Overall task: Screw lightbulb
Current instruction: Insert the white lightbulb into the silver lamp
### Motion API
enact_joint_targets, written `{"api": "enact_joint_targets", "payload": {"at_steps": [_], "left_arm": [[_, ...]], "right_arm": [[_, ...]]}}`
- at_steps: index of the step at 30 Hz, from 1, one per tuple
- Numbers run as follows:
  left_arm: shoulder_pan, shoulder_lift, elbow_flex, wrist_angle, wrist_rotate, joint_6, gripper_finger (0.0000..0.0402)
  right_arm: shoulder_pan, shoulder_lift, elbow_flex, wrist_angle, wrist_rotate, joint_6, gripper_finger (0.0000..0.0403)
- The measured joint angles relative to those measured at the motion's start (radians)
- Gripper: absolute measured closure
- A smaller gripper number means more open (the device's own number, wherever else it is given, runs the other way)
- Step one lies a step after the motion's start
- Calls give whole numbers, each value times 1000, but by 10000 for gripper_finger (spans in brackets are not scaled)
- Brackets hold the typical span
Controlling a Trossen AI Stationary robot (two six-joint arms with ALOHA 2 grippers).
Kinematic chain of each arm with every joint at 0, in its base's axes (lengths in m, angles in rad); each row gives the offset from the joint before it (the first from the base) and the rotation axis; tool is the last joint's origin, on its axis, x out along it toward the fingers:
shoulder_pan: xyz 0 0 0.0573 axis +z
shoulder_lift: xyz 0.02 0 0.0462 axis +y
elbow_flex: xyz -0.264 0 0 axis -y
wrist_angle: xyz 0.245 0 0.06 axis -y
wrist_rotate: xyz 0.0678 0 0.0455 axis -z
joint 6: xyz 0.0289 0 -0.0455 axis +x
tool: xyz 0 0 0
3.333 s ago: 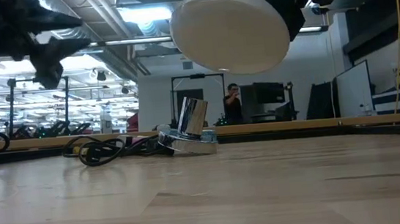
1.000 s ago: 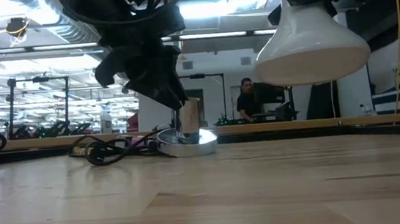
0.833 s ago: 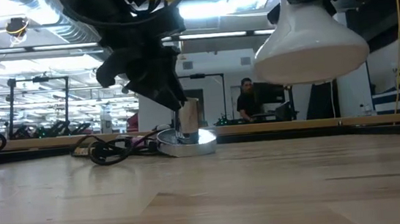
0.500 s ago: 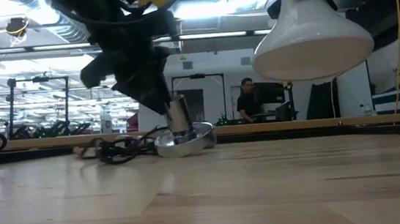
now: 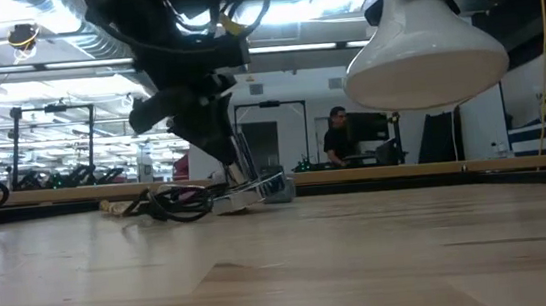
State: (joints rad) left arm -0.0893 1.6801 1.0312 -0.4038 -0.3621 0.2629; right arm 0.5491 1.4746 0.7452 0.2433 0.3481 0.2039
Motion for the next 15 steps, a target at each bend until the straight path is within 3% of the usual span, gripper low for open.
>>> {"api": "enact_joint_targets", "payload": {"at_steps": [3, 11, 15], "left_arm": [[-3, -1, 11, -9, -2, -29, 385], [-10, -1, 187, -128, 0, -83, 386], [-7, -5, 257, -134, 114, -149, 388]], "right_arm": [[0, 0, 0, 1, 0, 0, 226], [0, -26, 0, 2, 17, -3, 226], [0, -30, 0, -1, 16, -4, 226]]}}
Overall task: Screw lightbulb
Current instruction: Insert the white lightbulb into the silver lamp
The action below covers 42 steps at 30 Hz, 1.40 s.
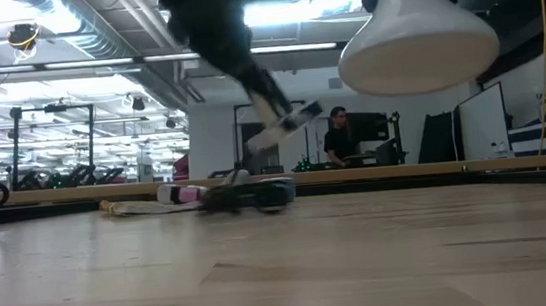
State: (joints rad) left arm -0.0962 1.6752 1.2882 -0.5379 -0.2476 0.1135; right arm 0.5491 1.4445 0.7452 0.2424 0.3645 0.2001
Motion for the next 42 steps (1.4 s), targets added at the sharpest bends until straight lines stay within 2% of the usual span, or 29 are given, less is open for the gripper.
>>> {"api": "enact_joint_targets", "payload": {"at_steps": [4, 10, 15, 18, 22, 25, 32, 42], "left_arm": [[-6, 0, 7, 11, 142, -44, 385], [-38, 9, 7, -7, 225, -39, 386], [-66, 10, 7, -19, 364, -14, 387], [-76, 3, 7, -97, 421, -40, 385], [-77, -18, 7, -289, 424, -116, 387], [-76, -16, 6, -334, 417, -169, 388], [-77, 50, -54, -5, 421, -222, 381], [-77, 183, -50, 128, 314, -219, 374]], "right_arm": [[0, 0, 0, 0, -10, 0, 226], [0, 0, 0, 1, -26, 0, 226], [0, 0, 0, 1, -37, 0, 226], [0, 0, 0, 1, -45, 0, 226], [0, 0, 0, 0, -52, 0, 226], [0, 0, 0, 0, -53, -1, 226], [0, 0, 0, -6, -49, -1, 226], [0, -1, 0, -16, -16, -17, 226]]}}
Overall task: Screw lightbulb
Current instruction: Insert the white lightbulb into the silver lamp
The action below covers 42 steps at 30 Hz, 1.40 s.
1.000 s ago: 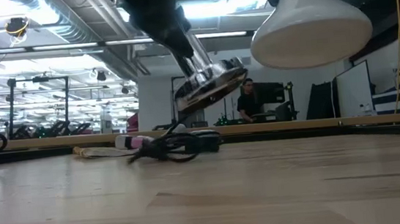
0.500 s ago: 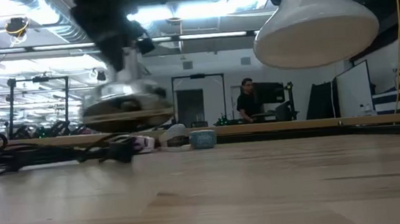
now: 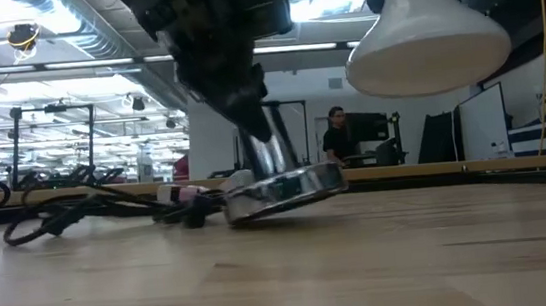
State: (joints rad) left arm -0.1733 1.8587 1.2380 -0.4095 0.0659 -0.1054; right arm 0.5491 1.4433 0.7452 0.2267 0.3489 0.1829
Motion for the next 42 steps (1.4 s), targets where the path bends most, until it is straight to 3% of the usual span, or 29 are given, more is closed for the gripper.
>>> {"api": "enact_joint_targets", "payload": {"at_steps": [10, 24, 33, 42], "left_arm": [[4, 13, 5, 127, -189, 173, 357], [3, 15, 19, 138, -193, 211, 231], [1, -25, 20, 141, -190, 175, 224], [-3, -140, 22, 127, -189, 135, 224]], "right_arm": [[0, -1, 0, -36, 114, -11, 226], [0, 0, 0, -75, 131, -10, 226], [0, -1, 0, -114, 182, -17, 226], [0, 0, 0, -127, 325, -178, 226]]}}
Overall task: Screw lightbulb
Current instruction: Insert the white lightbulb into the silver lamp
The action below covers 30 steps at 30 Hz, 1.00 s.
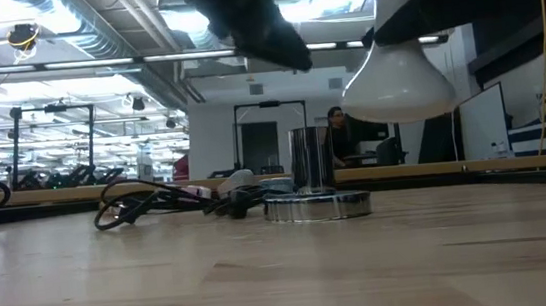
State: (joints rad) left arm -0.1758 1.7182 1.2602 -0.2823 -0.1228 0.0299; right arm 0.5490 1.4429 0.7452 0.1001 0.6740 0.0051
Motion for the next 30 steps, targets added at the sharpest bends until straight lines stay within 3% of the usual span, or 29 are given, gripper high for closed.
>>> {"api": "enact_joint_targets", "payload": {"at_steps": [8, 14, 19, 23, 30], "left_arm": [[-8, -25, 0, -3, 23, -157, 224], [-15, -25, 0, 1, 26, -359, 224], [-12, -25, 0, 19, 34, -507, 224], [-2, -25, 0, 58, 77, -655, 224], [7, -25, -36, 202, 67, -813, 224]], "right_arm": [[0, 1, 89, -192, 235, -444, 226], [0, 1, 171, -250, 478, -998, 226], [0, 1, 190, -252, 571, -1365, 226], [0, 18, 190, -257, 573, -1491, 226], [0, 118, 190, -257, 588, -1511, 226]]}}
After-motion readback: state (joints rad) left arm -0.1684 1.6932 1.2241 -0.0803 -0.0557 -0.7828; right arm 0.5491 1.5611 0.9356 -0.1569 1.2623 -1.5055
